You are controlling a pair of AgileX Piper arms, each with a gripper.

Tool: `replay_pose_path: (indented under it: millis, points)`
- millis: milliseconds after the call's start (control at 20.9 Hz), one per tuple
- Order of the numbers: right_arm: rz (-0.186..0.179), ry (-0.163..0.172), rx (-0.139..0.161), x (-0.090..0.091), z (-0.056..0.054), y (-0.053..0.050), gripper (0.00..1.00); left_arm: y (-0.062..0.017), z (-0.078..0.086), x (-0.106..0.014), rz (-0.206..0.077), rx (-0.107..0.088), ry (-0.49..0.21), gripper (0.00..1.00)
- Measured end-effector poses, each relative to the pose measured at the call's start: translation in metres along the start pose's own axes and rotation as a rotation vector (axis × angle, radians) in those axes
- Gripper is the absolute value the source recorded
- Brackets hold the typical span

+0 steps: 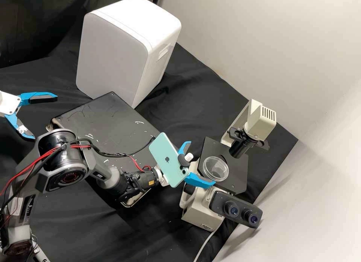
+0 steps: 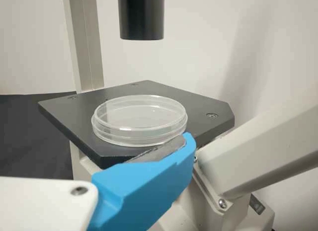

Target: Place the petri dish on the bench

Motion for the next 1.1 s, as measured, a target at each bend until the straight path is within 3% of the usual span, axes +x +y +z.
replay_pose_path:
  millis: [286, 382, 525, 668, 764, 1098]
  points:
    - [-0.014, 0.0, -0.019, -0.001, 0.001, 0.004, 1.0, 0.0002, -0.001, 0.0, 0.002, -0.005, 0.01, 1.0]
    - [-0.001, -0.002, -0.014, -0.003, 0.001, 0.011, 1.0, 0.0003, -0.001, 0.0, 0.004, -0.01, 0.017, 1.0]
    - [0.067, 0.001, -0.015, -0.006, 0.003, 0.031, 1.0, 0.0, 0.0, 0.0, 0.002, -0.004, 0.014, 1.0]
    - [0.108, 0.022, -0.017, -0.01, -0.002, 0.042, 1.0, 0.0001, 0.0, 0.0, 0.002, -0.001, 0.014, 1.0]
    - [0.119, 0.028, -0.007, -0.013, -0.004, 0.045, 1.0, 0.0002, -0.001, 0.0, 0.004, 0.011, 0.023, 1.0]
    - [0.126, 0.037, 0.001, -0.017, -0.008, 0.048, 1.0, -0.0008, -0.002, 0.001, -0.001, 0.008, 0.033, 1.0]
